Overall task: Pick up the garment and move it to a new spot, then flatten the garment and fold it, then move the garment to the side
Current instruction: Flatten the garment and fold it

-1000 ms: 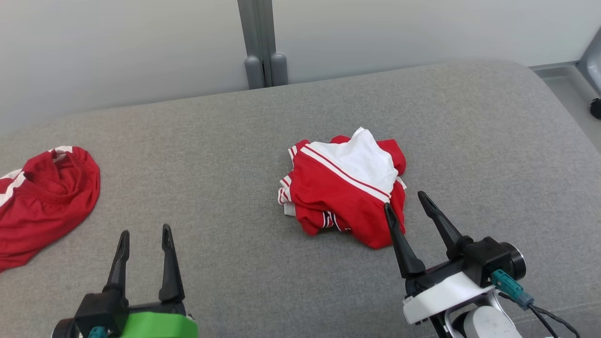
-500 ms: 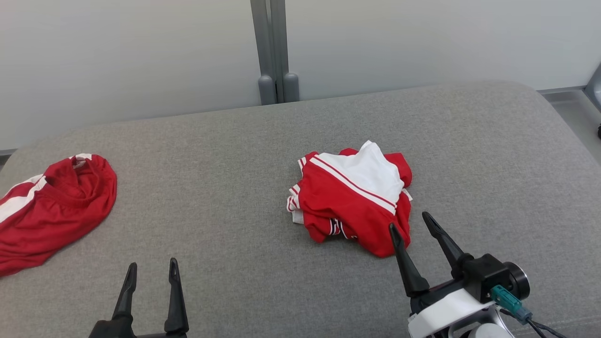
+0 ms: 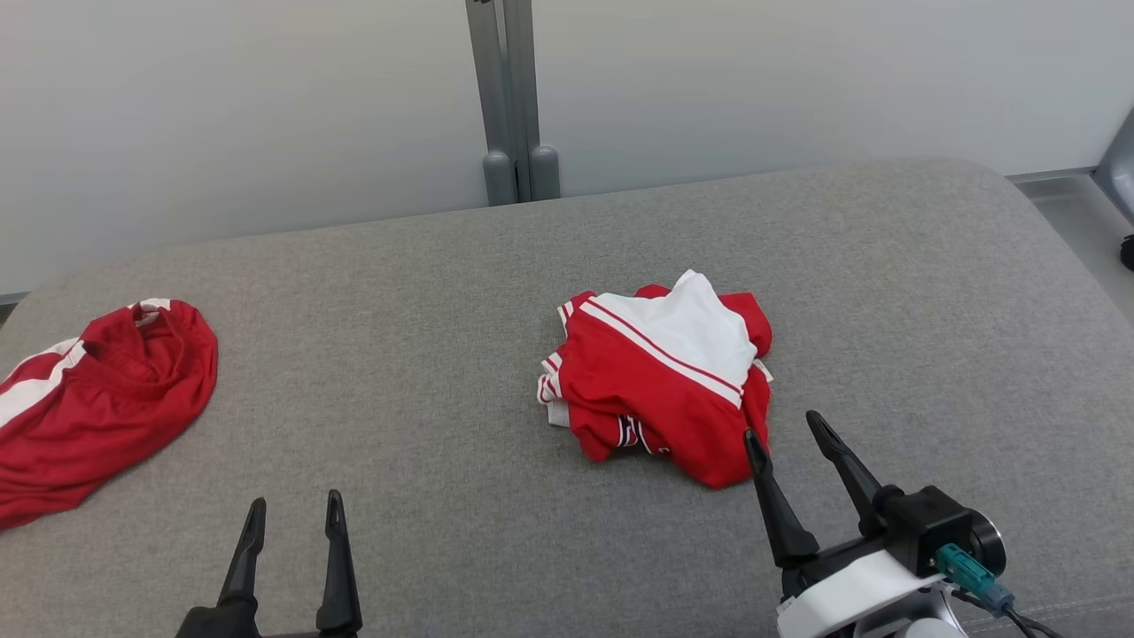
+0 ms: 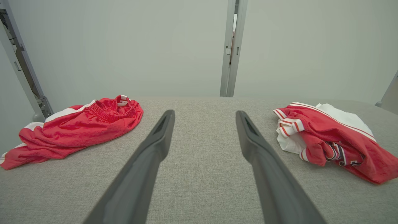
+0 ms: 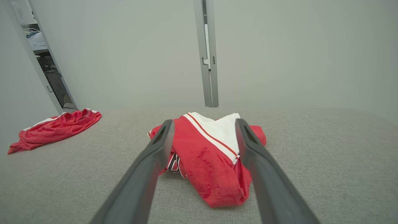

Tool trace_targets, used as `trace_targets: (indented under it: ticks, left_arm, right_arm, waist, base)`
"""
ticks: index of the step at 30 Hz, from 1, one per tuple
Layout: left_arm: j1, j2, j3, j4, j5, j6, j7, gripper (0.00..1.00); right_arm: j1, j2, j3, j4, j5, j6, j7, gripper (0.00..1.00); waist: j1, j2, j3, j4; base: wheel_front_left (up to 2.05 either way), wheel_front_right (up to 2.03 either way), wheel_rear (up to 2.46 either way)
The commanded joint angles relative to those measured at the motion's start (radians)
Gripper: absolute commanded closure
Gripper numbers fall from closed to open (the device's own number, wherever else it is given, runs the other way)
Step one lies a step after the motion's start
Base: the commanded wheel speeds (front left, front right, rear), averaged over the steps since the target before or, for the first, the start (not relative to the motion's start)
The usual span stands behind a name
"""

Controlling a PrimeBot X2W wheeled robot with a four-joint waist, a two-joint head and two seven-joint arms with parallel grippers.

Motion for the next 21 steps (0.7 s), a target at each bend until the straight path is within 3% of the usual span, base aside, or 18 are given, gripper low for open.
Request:
trace_targets:
  ticks: [1, 21]
  left_arm:
    - [0.004, 0.000, -0.001, 0.000, 0.007, 0.000, 0.000, 0.00]
    - [-0.014, 0.000, 0.001, 0.015, 0.018, -0.008, 0.000, 0.00]
  right_arm:
    - [0.008, -0.002, -0.004, 0.002, 0.012, -0.001, 0.000, 0.00]
    - [-0.001, -0.002, 0.002, 0.011, 0.032, -0.001, 0.000, 0.00]
  waist:
    - [0.0001, 0.0000, 0.000, 0.001]
    - [0.0001, 0.0000, 0.004, -0.003]
  base:
    - [0.00, 0.00, 0.00]
    - [0.00, 0.00, 0.00]
